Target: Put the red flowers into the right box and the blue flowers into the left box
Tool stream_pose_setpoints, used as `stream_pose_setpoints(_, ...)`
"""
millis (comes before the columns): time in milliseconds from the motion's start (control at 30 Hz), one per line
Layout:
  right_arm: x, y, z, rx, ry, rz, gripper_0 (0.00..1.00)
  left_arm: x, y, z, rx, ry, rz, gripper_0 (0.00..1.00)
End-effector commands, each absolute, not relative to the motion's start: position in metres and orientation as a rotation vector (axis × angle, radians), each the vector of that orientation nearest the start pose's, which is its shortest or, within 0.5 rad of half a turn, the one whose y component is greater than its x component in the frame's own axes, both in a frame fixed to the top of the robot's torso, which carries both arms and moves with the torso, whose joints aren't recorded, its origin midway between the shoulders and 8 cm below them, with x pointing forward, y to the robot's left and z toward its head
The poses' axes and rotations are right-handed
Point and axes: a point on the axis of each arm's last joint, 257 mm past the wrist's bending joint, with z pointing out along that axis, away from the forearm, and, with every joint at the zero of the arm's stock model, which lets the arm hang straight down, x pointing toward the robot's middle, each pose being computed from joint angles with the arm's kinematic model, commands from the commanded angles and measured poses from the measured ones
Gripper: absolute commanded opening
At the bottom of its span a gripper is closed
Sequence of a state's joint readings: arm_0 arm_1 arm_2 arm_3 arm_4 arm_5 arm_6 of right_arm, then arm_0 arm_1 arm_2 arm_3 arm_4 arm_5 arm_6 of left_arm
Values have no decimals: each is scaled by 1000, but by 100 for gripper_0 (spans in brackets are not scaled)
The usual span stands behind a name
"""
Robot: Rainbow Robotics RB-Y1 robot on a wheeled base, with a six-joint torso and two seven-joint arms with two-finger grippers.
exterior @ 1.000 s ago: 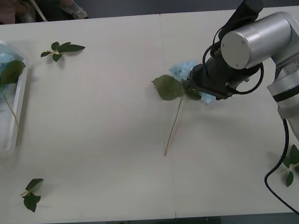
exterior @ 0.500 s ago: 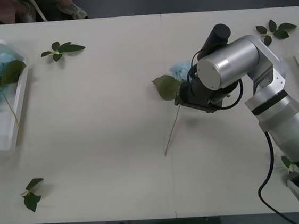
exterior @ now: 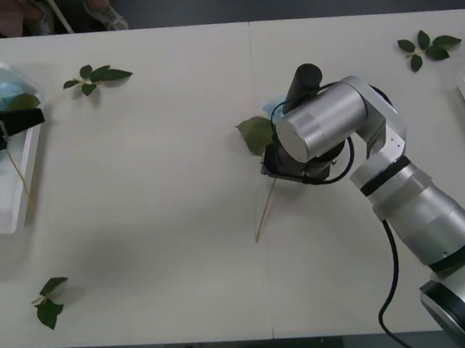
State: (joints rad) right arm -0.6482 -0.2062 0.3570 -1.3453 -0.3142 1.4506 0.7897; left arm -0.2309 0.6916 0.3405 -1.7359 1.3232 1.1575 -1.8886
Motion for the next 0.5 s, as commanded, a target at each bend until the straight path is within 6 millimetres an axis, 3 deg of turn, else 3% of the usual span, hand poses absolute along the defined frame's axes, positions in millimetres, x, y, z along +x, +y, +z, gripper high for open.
stream_pose_setpoints(33, 517, -93, -313, 352, 2708, 191, 100, 496, 244, -107, 438, 1929, -496, 100)
stream_pose_setpoints(67, 517, -93, -313, 350, 2706, 187, 100, 494, 235, -107, 448, 1913, -498, 100)
stream_pose_setpoints(100, 517, -93, -314, 346, 2705, 181, 88, 489, 218, -109, 468, 1885, -499, 100)
stream_pose_setpoints(133, 516, -93, -314, 346, 2706, 177, 64, 483, 204, -110, 487, 1862, -502, 100)
stream_pose_setpoints(167, 516, -93, -315, 345, 2706, 176, 51, 480, 196, -111, 496, 1851, -509, 100)
stream_pose_setpoints(200, 516, -92, -315, 346, 2707, 178, 25, 474, 181, -111, 515, 1823, -522, 100)
stream_pose_setpoints(233, 515, -91, -315, 349, 2707, 181, 10, 467, 167, -111, 547, 1805, -530, 100)
stream_pose_setpoints(300, 515, -92, -316, 355, 2710, 178, 0, 454, 147, -110, 610, 1779, -535, 100)
stream_pose_setpoints(400, 517, -91, -319, 360, 2704, 191, 0, 432, 123, -101, 722, 1738, -539, 100)
stream_pose_setpoints(500, 522, -92, -321, 364, 2691, 197, 0, 412, 111, -91, 800, 1721, -567, 100)
